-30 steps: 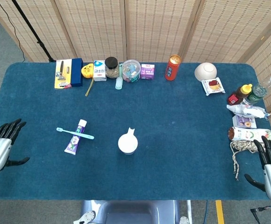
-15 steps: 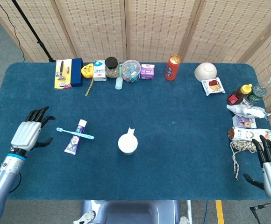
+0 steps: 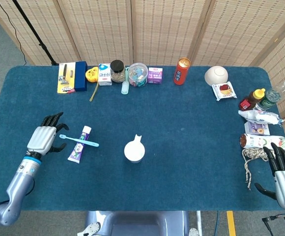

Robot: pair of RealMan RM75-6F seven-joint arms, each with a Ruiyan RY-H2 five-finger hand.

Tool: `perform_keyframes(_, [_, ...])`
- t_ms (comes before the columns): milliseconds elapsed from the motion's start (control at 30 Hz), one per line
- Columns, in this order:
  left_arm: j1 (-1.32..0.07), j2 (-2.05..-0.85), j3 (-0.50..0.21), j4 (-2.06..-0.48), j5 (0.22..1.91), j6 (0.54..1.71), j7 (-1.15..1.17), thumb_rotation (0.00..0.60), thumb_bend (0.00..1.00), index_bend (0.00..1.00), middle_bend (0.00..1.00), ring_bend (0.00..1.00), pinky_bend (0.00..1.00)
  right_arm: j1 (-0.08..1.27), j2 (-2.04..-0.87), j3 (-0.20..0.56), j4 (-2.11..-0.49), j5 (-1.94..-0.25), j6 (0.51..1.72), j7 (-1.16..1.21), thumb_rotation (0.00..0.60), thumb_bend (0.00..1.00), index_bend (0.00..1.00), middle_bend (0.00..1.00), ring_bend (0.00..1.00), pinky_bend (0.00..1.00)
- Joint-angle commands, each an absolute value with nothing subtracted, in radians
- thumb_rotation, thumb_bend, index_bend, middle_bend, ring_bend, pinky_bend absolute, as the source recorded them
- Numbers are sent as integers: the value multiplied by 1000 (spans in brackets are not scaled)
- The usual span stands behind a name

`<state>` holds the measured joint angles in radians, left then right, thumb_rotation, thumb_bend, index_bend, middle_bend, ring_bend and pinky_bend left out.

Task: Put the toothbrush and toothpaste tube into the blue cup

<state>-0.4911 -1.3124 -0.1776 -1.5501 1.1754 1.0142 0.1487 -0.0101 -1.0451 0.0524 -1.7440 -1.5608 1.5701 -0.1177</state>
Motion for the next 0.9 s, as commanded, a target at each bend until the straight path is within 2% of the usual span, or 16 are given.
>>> perform_keyframes(33, [-503,-1341,-174,-1508,1201,1005,100,600,260,378,0,0,0,-9,-1047,50,-1745,-1563,1568,-123,600,0,0,0,0,0])
perform_keyframes(167, [-510,-1363,-163,-1465,1221,990,51,600,263,414,0,0,0,-6,-1049,50,-1744,-1558,1561,-125,600,0,0,0,0,0])
perform_keyframes(467, [-536,-1415,-151,-1428,1207,974,102,600,266,414,0,0,0,-2,-1052,46,-1747,-1560,1555,-134,600,0,0,0,0,0])
perform_keyframes(900, [-561,-1420,-148,-1413,1186,946,122,600,304,414,0,0,0,-1,-1039,54,-1747,-1542,1555,-104,600,0,0,0,0,0])
